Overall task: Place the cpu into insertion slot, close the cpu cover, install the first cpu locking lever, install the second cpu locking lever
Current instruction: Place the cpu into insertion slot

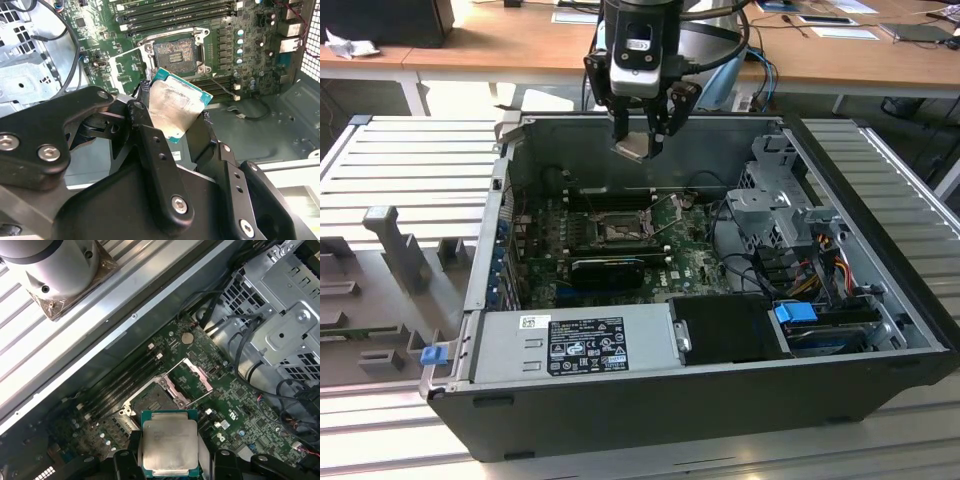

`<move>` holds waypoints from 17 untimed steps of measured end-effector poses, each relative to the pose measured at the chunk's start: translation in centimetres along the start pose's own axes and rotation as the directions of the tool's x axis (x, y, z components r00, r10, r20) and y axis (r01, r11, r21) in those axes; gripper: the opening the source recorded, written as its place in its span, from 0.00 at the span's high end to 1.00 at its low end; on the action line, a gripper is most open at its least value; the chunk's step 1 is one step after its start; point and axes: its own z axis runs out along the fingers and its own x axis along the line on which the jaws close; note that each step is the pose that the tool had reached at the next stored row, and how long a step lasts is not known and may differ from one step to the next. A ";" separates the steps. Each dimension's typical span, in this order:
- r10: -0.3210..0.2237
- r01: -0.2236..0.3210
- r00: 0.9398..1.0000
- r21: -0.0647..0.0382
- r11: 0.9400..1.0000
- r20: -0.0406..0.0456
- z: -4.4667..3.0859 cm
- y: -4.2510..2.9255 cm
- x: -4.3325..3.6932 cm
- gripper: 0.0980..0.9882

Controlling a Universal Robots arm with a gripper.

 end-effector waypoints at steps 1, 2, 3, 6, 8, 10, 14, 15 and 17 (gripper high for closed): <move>0.003 -0.003 1.000 0.000 1.000 0.000 0.00 0.00 0.00 0.51; 0.007 -0.007 1.000 0.000 1.000 0.001 0.00 0.00 0.00 0.51; 0.011 -0.011 1.000 0.000 1.000 0.001 0.01 0.00 0.00 0.51; 0.034 -0.034 0.999 -0.001 0.999 0.003 0.01 0.00 0.00 0.51; 0.050 -0.050 0.999 -0.001 0.999 0.004 0.01 0.00 0.00 0.51; 0.066 -0.066 0.998 -0.001 0.998 0.006 0.01 0.00 0.00 0.51; 0.107 -0.107 0.994 -0.003 0.994 0.009 0.01 0.00 0.00 0.51; 0.113 -0.113 0.994 -0.003 0.994 0.010 0.02 0.00 0.00 0.51; 0.126 -0.126 0.992 -0.003 0.992 0.011 0.02 0.00 0.00 0.51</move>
